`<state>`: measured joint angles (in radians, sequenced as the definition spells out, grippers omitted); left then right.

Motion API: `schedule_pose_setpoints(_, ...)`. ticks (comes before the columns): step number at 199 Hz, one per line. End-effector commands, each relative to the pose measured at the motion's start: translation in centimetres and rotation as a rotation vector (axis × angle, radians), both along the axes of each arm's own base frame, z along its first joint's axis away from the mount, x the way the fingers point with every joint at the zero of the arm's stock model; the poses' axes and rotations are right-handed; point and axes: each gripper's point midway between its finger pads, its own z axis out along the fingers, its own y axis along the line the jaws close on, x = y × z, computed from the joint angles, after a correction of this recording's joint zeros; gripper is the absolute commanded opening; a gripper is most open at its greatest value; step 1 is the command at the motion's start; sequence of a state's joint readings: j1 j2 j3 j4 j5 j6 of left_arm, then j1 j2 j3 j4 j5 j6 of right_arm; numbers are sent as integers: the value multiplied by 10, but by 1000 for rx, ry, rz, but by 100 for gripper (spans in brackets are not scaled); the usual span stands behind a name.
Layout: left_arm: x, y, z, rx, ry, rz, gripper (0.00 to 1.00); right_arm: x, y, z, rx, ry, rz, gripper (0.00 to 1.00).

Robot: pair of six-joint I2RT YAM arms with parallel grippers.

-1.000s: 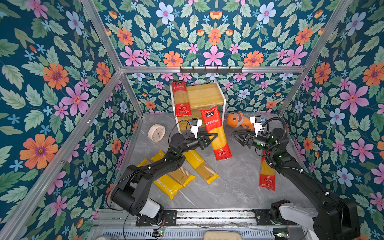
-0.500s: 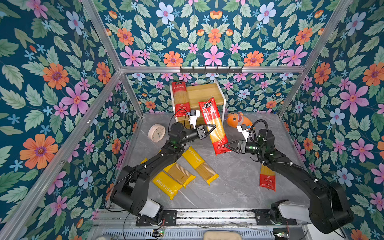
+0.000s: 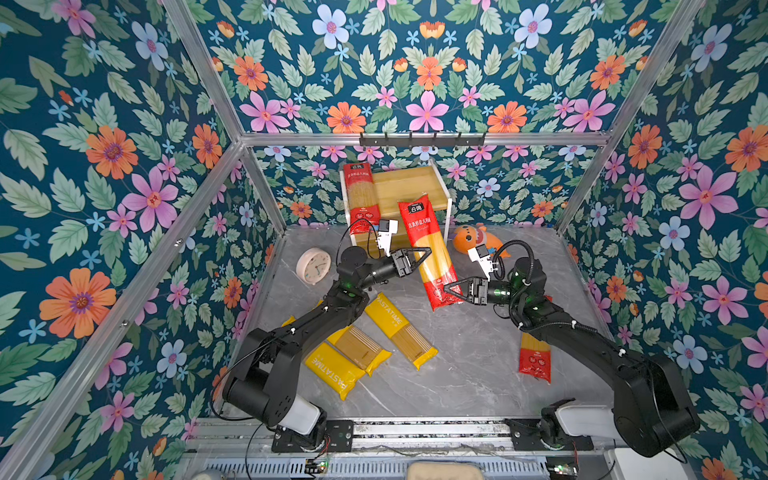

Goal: Place and organize the pasta boxes and bags onto the shelf
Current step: 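Carry the red bag with the right gripper onto the shelf's upper tier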

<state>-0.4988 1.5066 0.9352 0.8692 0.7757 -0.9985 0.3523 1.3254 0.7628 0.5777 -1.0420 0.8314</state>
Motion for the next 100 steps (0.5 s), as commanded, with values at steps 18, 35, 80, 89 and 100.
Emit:
schedule_pose_setpoints(18, -9, 8, 26, -71, -106, 4, 52, 7, -1, 40, 76, -116, -38, 8)
schedule_pose_setpoints(35, -12, 10, 26, -85, -107, 6, 58, 13, -1, 53, 93, -131, -59, 7)
schedule_pose_setpoints(80, -25, 26, 15, -134, -114, 55, 69, 42, -1, 89, 109, -102, -157, 1)
schedule_pose_setpoints(89, -28, 29, 10, -132, -112, 67, 70, 47, 0, 96, 111, -84, -170, 1)
schedule_pose_setpoints(100, -29, 33, 5, -131, -106, 93, 69, 55, 0, 102, 115, -58, -194, 0)
